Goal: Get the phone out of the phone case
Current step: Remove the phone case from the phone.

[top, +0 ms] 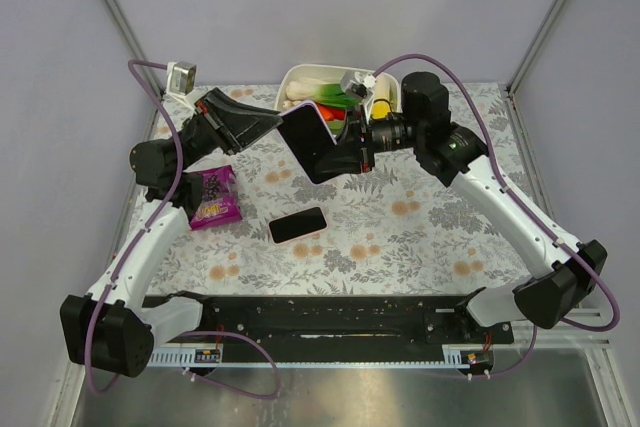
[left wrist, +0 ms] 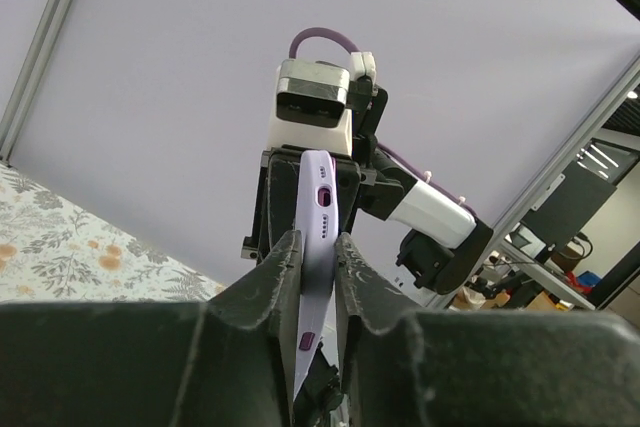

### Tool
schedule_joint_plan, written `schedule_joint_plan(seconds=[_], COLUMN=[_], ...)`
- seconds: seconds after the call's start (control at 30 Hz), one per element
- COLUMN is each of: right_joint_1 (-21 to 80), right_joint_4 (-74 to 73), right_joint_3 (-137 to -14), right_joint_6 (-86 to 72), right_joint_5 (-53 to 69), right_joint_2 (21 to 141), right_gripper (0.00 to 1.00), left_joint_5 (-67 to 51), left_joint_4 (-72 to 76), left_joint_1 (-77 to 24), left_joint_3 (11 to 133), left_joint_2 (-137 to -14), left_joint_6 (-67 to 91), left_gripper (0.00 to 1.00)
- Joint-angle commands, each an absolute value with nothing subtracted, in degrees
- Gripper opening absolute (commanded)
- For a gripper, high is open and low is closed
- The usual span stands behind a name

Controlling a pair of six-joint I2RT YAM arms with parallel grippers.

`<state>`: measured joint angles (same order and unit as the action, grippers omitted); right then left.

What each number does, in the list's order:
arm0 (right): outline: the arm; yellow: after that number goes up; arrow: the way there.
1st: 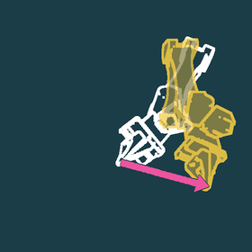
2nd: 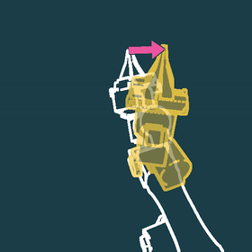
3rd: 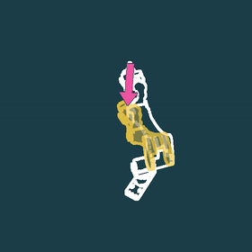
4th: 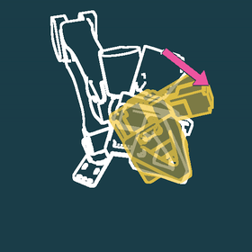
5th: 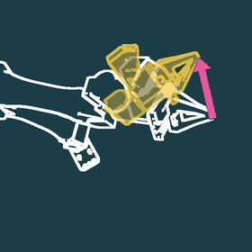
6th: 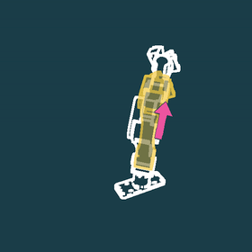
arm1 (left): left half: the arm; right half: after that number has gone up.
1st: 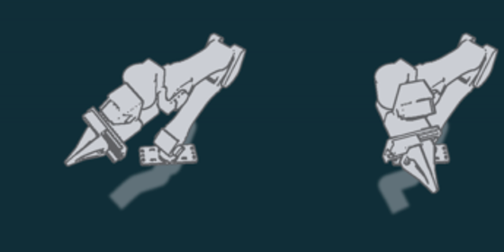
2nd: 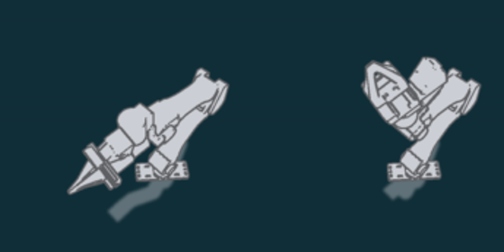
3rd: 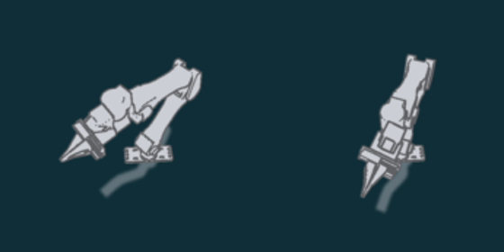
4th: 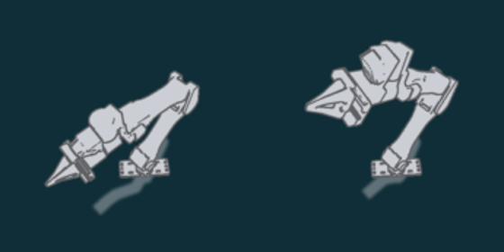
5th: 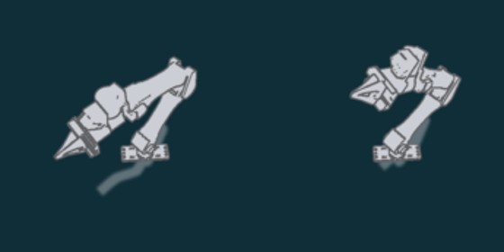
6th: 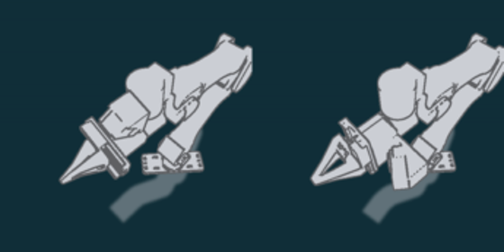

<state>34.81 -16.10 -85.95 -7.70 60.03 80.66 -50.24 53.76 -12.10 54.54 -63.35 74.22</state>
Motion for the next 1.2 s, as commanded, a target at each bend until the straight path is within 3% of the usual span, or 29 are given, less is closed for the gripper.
schedule_joint_plan(seconds=[0.0,0.07,0.5,1.17], right_joint_1=[34.5,34.5,35.9,41.1], right_joint_4=[-12.0,-11.6,-22.5,-38.6], right_joint_3=[-85.5,-85.3,-86.5,-92.6], right_joint_6=[-6.7,-6.6,8.9,26.8], right_joint_5=[61.3,61.6,62.1,55.6], right_joint_2=[78.7,78.6,78.7,81.0], right_gripper=[0.0,0.0,0.0,0.0], left_joint_5=[-48.9,-48.6,-43.9,-40.9], left_joint_4=[59.1,59.4,70.1,68.4], left_joint_1=[-12.2,-12.2,-12.7,-13.6], left_joint_3=[54.1,53.7,48.9,43.4], left_joint_2=[-62.8,-62.7,-62.8,-64.3], left_joint_6=[76.1,76.9,92.5,99.7], left_gripper=[0.09,0.0,0.0,0.0])
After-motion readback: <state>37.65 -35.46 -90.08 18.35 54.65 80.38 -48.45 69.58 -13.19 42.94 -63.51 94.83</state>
